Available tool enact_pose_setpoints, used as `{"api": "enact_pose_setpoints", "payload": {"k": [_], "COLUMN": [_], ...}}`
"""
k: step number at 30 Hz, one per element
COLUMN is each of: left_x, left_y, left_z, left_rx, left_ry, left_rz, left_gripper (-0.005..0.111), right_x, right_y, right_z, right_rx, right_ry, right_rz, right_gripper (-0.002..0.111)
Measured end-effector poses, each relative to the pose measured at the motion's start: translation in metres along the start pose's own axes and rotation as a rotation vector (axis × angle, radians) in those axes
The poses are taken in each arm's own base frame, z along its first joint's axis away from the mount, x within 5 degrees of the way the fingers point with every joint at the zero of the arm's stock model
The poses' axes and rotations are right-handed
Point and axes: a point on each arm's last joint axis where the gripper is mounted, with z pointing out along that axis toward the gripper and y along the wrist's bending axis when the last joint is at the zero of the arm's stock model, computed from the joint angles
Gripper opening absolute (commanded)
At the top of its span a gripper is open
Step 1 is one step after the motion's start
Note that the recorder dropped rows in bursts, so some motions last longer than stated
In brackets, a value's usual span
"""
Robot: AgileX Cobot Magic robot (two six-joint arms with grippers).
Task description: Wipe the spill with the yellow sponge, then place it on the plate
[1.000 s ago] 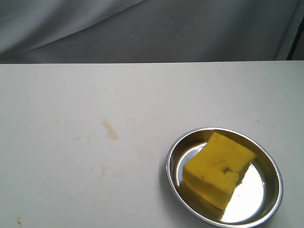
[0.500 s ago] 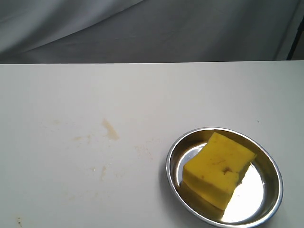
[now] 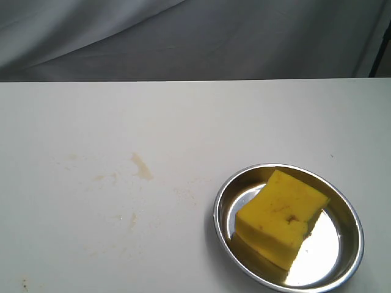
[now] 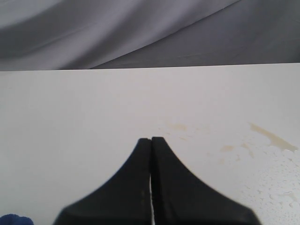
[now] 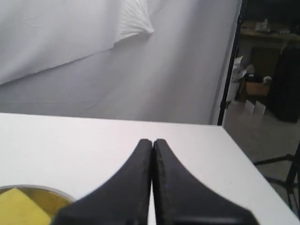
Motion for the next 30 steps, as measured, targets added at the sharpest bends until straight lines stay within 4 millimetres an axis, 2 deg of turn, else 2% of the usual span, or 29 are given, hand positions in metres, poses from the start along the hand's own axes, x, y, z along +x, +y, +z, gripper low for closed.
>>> {"api": "enact_pose_setpoints", "payload": {"k": [6,10,14,30], "left_x": [0.0,0.0,0.0,0.0], "left_y": [0.0,0.0,0.0,0.0], "left_z": [0.0,0.0,0.0,0.0], "left_rx": [0.0,0.0,0.0,0.0], "left_ry": [0.0,0.0,0.0,0.0], "left_rz": [0.0,0.002,0.002,0.002], "left_gripper": [0.0,0.0,0.0,0.0], "right_x": [0.02,0.023,0.023,0.023], "right_y": [0.007,0.005,0.0,0.002], "right_z": [-0.003,-0.003,-0.003,-0.003], "right_rx": [-0.064,-0.05,-0.018,-0.039], "right_ry": [0.232,0.253,0.258,0.257], "right_rz": [0.18,0.089,-0.118,-0.09], "right_gripper": [0.0,0.0,0.0,0.0]}}
